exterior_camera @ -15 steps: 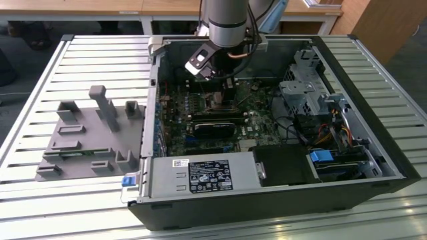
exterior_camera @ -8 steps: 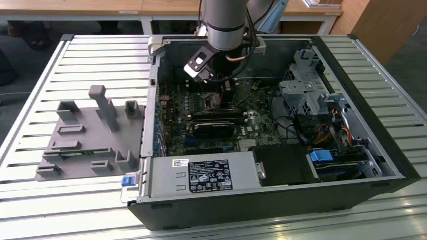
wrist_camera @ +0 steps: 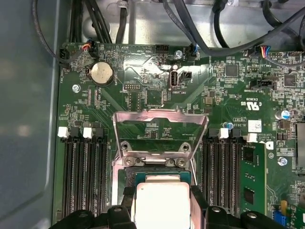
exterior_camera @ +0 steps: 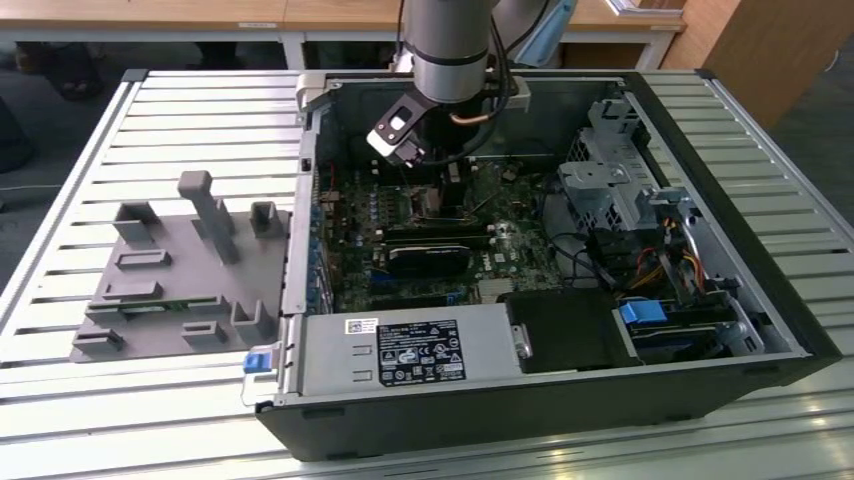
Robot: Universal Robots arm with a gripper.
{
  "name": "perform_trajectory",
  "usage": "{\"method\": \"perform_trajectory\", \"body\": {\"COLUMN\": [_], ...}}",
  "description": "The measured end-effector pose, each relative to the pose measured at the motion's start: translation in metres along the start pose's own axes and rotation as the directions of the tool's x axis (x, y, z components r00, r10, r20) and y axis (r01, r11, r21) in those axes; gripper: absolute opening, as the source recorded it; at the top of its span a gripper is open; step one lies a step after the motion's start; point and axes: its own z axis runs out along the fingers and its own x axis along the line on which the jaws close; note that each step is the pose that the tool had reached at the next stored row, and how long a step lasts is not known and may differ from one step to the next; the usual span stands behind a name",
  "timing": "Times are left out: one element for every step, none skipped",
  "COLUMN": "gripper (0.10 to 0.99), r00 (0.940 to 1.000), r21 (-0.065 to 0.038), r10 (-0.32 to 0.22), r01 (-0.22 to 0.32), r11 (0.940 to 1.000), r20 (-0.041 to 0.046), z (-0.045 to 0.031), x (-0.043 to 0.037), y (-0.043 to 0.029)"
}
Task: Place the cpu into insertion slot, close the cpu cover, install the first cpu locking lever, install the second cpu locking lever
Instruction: 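Place the cpu into insertion slot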
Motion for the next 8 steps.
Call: {"method": "perform_trajectory", "body": {"gripper": [0.537, 0.537, 0.537, 0.537, 0.537, 0.537, 0.537, 0.537], "r00": [1.0000, 1.0000, 1.0000, 1.0000, 1.0000, 1.0000, 1.0000, 1.0000], "r21": [0.000, 0.000, 0.000, 0.000, 0.000, 0.000, 0.000, 0.000], "r10": [0.000, 0.001, 0.001, 0.002, 0.003, 0.004, 0.005, 0.005], "r01": [0.000, -0.001, -0.001, -0.002, -0.003, -0.004, -0.005, -0.005], "r11": [1.0000, 1.0000, 1.0000, 1.0000, 1.0000, 1.0000, 1.0000, 1.0000], "r20": [0.0001, 0.0001, 0.0001, 0.0001, 0.0002, 0.0003, 0.0003, 0.0003], "z": [0.0004, 0.0008, 0.0013, 0.0017, 0.0021, 0.0026, 0.0032, 0.0037], "x": [0.0005, 0.0010, 0.0014, 0.0017, 0.0019, 0.0020, 0.0020, 0.0021], "y": [0.0000, 0.0000, 0.0000, -0.0001, -0.0001, -0.0003, -0.0007, -0.0010]}}
